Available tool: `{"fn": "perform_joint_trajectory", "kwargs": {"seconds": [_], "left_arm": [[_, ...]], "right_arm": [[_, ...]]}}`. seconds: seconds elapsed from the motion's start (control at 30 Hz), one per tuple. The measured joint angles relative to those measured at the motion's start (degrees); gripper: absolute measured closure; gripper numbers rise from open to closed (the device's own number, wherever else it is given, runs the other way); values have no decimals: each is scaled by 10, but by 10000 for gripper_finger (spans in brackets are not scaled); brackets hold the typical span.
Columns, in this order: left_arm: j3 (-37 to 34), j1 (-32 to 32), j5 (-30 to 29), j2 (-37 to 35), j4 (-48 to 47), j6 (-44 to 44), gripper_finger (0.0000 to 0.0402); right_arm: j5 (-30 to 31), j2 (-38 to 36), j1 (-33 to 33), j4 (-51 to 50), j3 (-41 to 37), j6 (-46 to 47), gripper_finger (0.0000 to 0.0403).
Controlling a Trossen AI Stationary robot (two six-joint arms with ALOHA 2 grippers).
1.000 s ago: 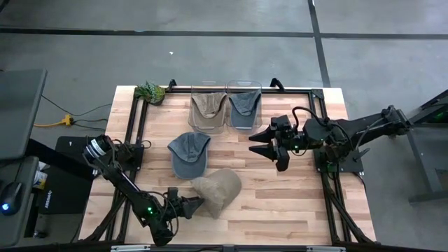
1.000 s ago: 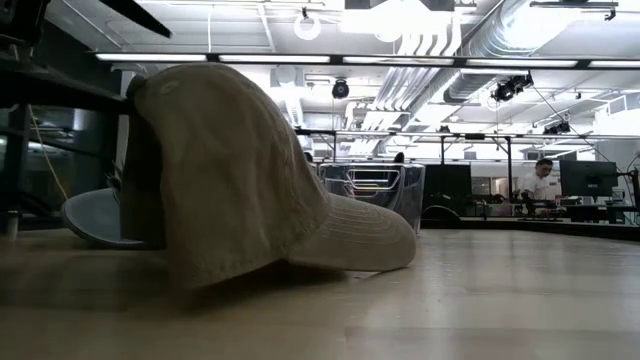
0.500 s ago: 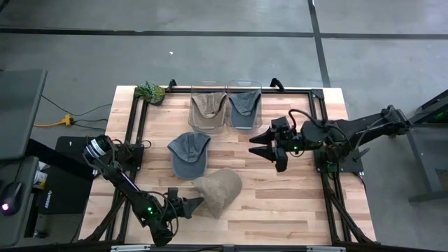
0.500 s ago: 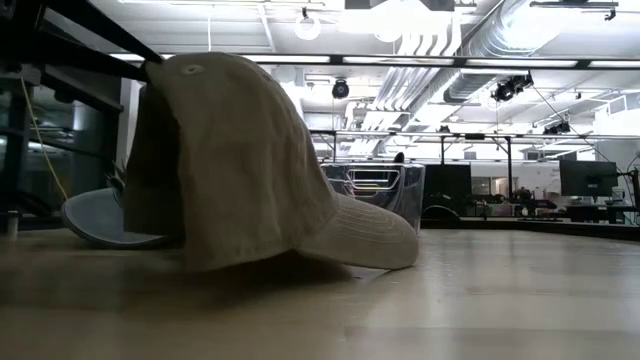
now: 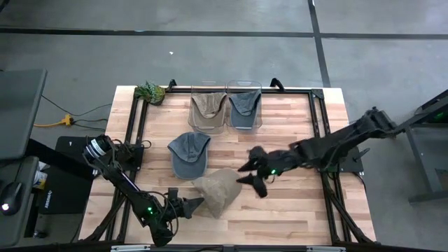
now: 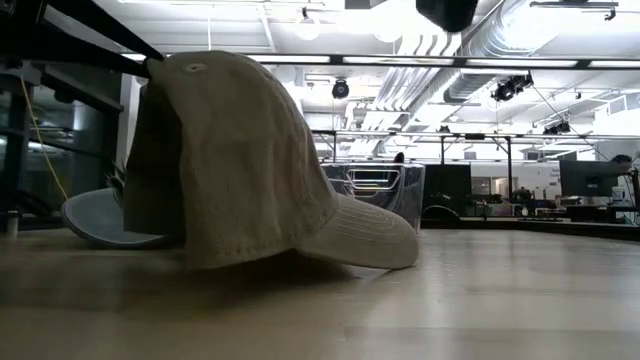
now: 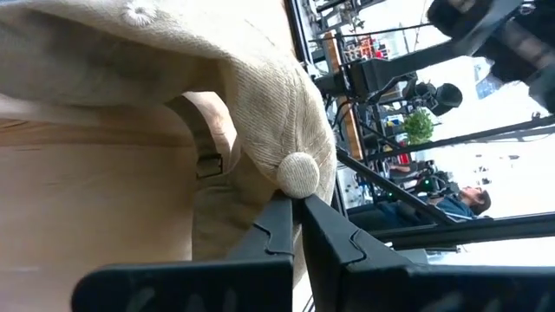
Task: Pick & Place hat
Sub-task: Put the brown cap into the left transparent bin
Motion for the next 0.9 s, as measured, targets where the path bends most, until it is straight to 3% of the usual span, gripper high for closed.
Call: {"fn": "perform_joint_trajectory", "kwargs": {"seconds": [0.13,0.47,0.67,0.9], "left_arm": [[0,0,0,0,2,0,401],[0,-1,18,0,24,12,401],[0,-1,20,0,47,22,401],[0,0,29,0,50,22,401]], "right_arm": [[-19,50,11,1,0,-27,185],[19,135,15,4,0,-266,185],[33,148,8,47,0,-414,185],[-27,155,-30,105,0,-457,185]]}}
